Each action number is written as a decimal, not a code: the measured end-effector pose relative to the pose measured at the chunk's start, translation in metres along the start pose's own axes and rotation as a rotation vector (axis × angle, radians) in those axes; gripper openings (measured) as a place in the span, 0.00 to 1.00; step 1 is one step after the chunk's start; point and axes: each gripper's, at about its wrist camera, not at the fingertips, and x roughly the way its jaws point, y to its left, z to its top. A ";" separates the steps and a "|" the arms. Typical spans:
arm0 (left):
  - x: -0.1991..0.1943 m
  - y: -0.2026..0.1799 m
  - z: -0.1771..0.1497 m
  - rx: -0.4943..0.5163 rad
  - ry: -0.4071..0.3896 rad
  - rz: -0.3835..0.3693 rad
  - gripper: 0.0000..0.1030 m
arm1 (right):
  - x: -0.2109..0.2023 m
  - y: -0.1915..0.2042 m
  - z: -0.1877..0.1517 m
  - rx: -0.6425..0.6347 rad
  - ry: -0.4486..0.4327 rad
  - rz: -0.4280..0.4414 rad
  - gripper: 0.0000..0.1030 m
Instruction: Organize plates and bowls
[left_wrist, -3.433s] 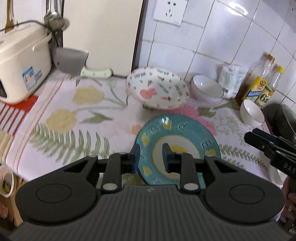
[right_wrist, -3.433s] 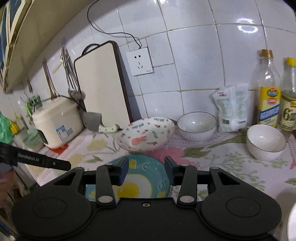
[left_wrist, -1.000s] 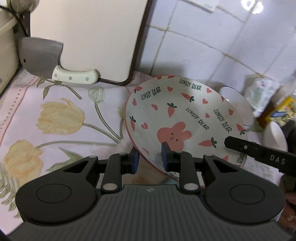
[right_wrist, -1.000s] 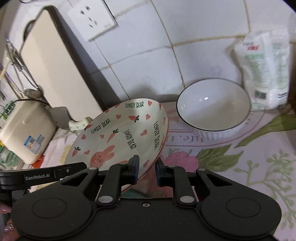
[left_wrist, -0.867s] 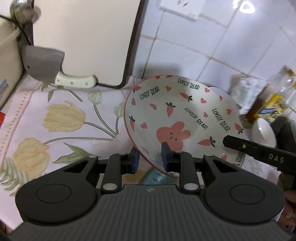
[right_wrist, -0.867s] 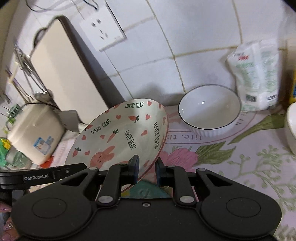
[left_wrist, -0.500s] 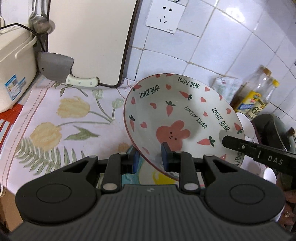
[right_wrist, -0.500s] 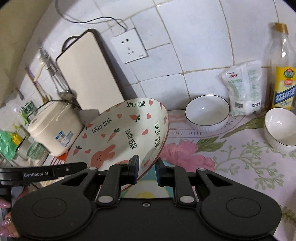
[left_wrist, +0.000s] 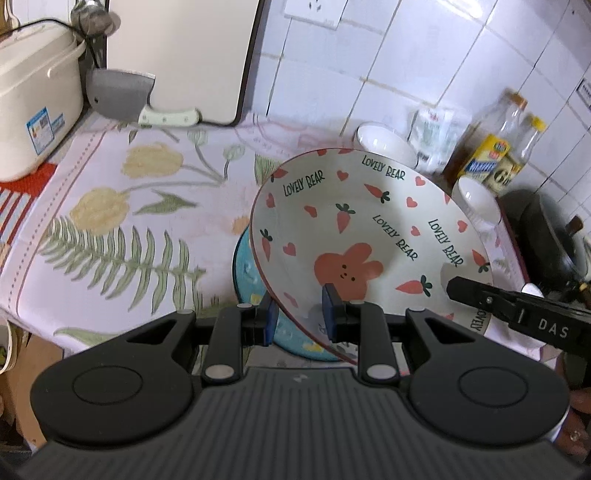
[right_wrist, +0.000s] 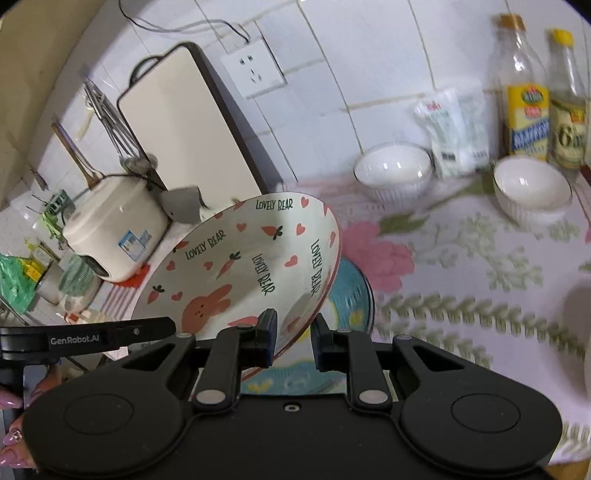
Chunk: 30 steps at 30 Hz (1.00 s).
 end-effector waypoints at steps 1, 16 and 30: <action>0.004 0.001 -0.003 -0.003 0.013 0.000 0.22 | 0.002 -0.001 -0.005 0.009 0.010 -0.004 0.23; 0.055 0.015 -0.012 -0.007 0.129 0.031 0.23 | 0.041 -0.016 -0.025 0.088 0.135 -0.050 0.24; 0.076 0.023 0.004 -0.008 0.178 0.036 0.23 | 0.063 -0.018 -0.012 0.115 0.185 -0.082 0.23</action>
